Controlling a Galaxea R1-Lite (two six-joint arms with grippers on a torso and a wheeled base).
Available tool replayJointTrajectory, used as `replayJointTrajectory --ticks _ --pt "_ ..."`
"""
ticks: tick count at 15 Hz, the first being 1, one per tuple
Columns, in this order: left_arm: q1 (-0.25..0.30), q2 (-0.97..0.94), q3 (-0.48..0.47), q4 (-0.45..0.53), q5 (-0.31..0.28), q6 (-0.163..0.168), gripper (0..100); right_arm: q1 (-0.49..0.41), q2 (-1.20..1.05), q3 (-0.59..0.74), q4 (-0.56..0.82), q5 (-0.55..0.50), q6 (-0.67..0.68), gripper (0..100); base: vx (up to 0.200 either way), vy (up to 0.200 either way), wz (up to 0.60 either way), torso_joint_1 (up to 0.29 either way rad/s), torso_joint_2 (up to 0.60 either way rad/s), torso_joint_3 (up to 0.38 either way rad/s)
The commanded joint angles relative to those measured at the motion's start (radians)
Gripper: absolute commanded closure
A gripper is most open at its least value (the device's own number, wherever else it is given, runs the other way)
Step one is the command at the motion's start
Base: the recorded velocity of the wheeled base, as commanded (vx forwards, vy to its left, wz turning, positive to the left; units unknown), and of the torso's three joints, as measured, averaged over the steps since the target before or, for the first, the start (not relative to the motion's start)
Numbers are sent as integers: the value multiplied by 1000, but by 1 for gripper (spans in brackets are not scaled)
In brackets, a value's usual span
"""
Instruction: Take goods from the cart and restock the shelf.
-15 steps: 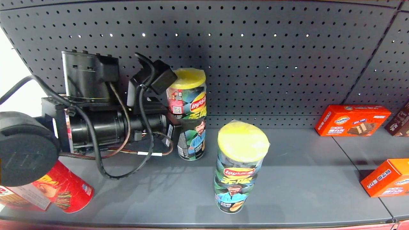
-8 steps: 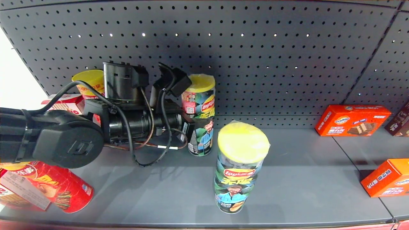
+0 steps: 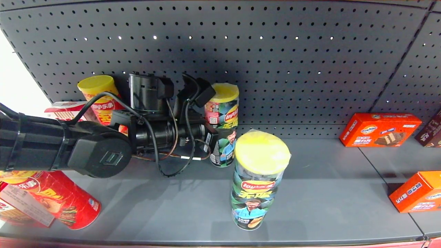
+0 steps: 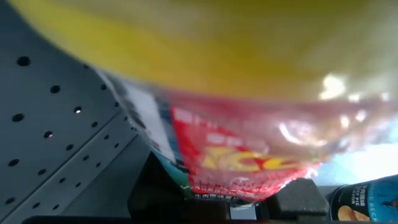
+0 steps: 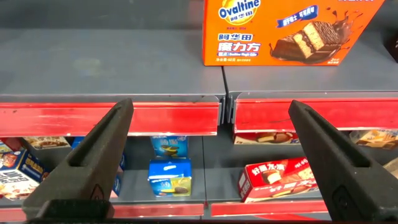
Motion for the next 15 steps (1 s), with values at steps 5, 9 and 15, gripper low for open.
replayJointTrajectory --ticks 5,9,15 --pt "-14 24 13 -37 -5 1 100 0 3 0 -1 0 -1 0 0 0 0 0 0 0" --pt "-24 27 36 -60 -4 3 100 0 3 0 0 0 -1 0 0 0 0 0 0 0" --pt "-17 -58 118 -61 22 1 0 0 3 0 0 0 -1 0 0 0 0 0 0 0"
